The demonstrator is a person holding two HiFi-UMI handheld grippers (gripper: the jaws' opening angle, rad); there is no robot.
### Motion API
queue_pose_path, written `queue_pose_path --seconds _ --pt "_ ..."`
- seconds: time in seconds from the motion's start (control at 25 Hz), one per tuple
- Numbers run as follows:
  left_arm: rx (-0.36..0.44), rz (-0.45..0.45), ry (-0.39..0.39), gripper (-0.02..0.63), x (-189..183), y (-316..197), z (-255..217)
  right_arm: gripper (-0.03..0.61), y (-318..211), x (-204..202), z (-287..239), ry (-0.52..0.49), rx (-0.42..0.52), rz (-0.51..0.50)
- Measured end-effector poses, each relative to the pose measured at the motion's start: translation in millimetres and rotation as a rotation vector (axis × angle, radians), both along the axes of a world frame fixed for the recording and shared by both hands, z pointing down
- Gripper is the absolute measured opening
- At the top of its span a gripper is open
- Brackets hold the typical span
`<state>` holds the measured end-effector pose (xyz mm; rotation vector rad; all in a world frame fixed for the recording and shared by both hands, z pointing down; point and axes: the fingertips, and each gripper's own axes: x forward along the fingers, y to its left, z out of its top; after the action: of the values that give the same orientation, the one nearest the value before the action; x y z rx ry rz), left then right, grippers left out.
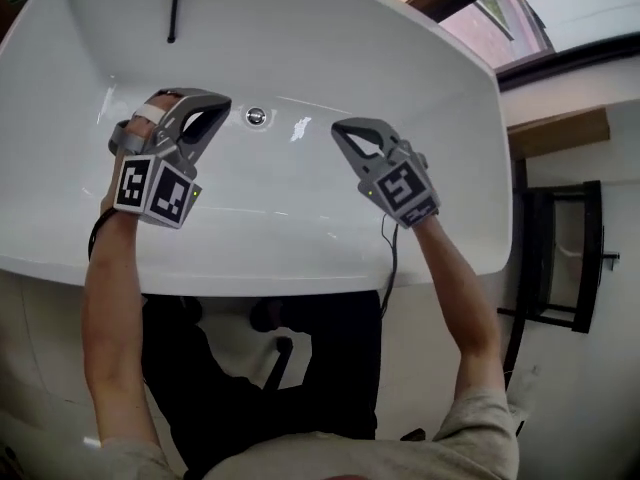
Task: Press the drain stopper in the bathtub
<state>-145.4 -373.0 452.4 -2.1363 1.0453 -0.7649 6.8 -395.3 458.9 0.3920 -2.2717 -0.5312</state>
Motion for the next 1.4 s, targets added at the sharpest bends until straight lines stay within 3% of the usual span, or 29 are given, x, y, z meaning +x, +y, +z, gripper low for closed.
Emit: queue_pose_path --seconds 0.16,0.28,0.36,0.44,0.56,0.64,0.72,0.8,0.96,1.12,1.24,1.4 --pt "0.024 -0.054 0.099 0.007 -9.6 15.2 -20.8 0.009 99.9 44.1 -109.3 -0.179 0.102 -0.009" --pt "0.096 -0.082 0.213 0.008 0.5 33.9 -72.9 0.009 150.8 89.3 -166.0 -0.289 0.096 0.109" --pt "0.124 -0.078 0.301 0.008 11.7 56.9 -108.9 0.009 178.1 109.6 -192.1 -0.320 0.120 0.127" --pt "0.143 -0.053 0.350 0.008 24.8 89.7 -141.1 0.009 205.1 117.2 -221.8 -0.425 0.148 0.122" --pt "0.174 -0.015 0.371 0.008 43.4 144.0 -195.8 0.009 247.6 122.0 -275.3 -0.627 0.203 0.088" --pt "0.194 0.004 0.415 0.008 54.5 180.9 -233.4 0.009 278.6 126.2 -310.4 -0.710 0.249 0.040" --pt "0.207 0.017 0.494 0.008 63.7 216.8 -267.6 0.009 311.7 131.0 -340.1 -0.752 0.277 -0.022" --pt "0.221 0.030 0.555 0.008 71.1 251.9 -298.4 0.009 344.3 137.2 -364.8 -0.730 0.309 -0.109" --pt "0.318 0.071 0.545 0.008 82.9 313.7 -353.7 0.009 384.1 166.1 -432.3 -0.573 0.454 -0.255" --pt "0.391 0.105 0.543 0.008 99.2 359.1 -391.8 0.009 417.2 195.8 -515.7 -0.592 0.591 -0.333" --pt "0.402 0.091 0.526 0.008 108.9 382.7 -408.0 0.009 438.2 199.8 -541.2 -0.720 0.536 -0.374" --pt "0.386 0.131 0.543 0.008 125.1 416.8 -425.3 0.009 472.6 186.8 -509.9 -0.863 0.400 -0.416"
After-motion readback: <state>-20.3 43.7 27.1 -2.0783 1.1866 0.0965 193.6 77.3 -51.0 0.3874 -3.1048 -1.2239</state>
